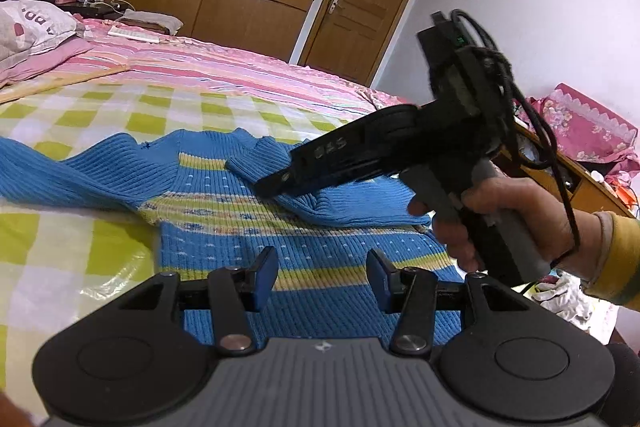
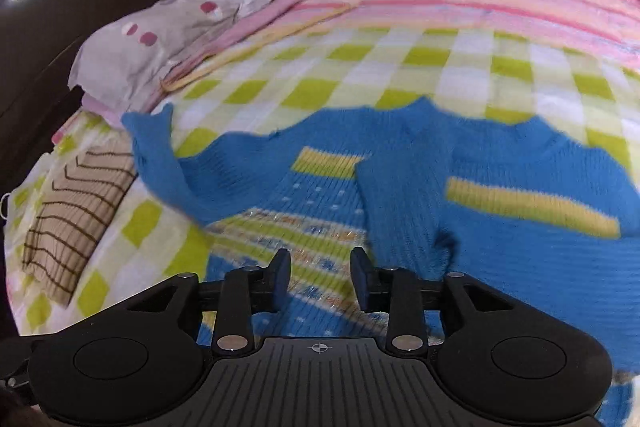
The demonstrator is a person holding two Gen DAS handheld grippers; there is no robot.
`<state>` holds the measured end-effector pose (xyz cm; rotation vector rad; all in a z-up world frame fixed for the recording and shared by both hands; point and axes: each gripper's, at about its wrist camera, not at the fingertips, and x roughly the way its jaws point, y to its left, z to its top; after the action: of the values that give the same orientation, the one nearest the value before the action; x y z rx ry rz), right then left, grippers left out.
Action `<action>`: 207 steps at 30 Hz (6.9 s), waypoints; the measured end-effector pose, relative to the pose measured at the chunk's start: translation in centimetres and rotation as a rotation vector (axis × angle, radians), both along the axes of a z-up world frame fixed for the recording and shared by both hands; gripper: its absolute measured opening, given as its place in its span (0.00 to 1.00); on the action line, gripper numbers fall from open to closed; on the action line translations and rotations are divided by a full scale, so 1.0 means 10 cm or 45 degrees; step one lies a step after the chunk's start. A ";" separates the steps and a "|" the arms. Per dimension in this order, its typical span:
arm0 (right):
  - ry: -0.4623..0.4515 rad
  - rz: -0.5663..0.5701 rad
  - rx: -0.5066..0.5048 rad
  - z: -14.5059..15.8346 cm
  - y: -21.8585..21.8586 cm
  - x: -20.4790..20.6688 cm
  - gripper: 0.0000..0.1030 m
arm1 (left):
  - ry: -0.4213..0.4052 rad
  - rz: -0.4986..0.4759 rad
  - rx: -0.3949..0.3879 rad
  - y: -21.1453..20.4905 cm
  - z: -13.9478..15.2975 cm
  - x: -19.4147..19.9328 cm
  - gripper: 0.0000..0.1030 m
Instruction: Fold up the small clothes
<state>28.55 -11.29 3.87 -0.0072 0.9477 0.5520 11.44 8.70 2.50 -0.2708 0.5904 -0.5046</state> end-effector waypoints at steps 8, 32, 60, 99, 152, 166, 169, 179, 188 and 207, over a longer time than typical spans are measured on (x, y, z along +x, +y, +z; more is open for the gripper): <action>-0.133 -0.033 -0.156 -0.01 0.08 0.25 0.42 | 0.003 -0.006 0.004 -0.01 -0.02 0.01 0.52; -0.186 0.034 -0.085 0.07 0.07 0.19 0.23 | -0.010 0.021 0.034 0.03 -0.04 0.02 0.54; -0.198 -0.368 0.031 -0.19 -1.74 -0.01 0.35 | 0.338 0.497 -0.130 -0.51 -0.43 1.89 0.13; -0.166 -0.598 -0.386 -0.31 -2.04 0.44 0.45 | 0.242 0.510 0.063 -0.11 -0.31 1.15 0.13; -0.231 -0.086 -0.154 -0.03 -0.43 -0.12 0.61 | 0.362 1.284 -0.055 2.08 -0.15 1.69 0.32; -0.236 -0.095 -0.124 0.05 -0.47 -0.18 0.61 | 0.360 1.277 0.105 2.08 -0.08 1.84 0.12; -0.242 -0.104 -0.109 0.08 -0.50 -0.20 0.61 | 0.289 1.205 0.051 1.98 0.02 1.75 0.12; -0.184 -0.150 0.008 0.12 -0.54 -0.21 0.61 | 0.091 0.486 -0.114 0.79 0.27 1.24 0.12; 0.088 -0.264 0.309 -0.07 -0.69 -0.08 0.69 | 0.196 0.316 0.026 0.12 -0.34 0.92 0.12; 0.237 -0.289 0.211 -0.28 0.17 0.18 0.23 | 0.117 0.202 -0.020 0.18 -0.30 0.71 0.12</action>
<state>30.38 -9.57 1.07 0.3020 1.0649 0.4239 18.56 10.51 -0.53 -0.3539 0.6486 -0.3453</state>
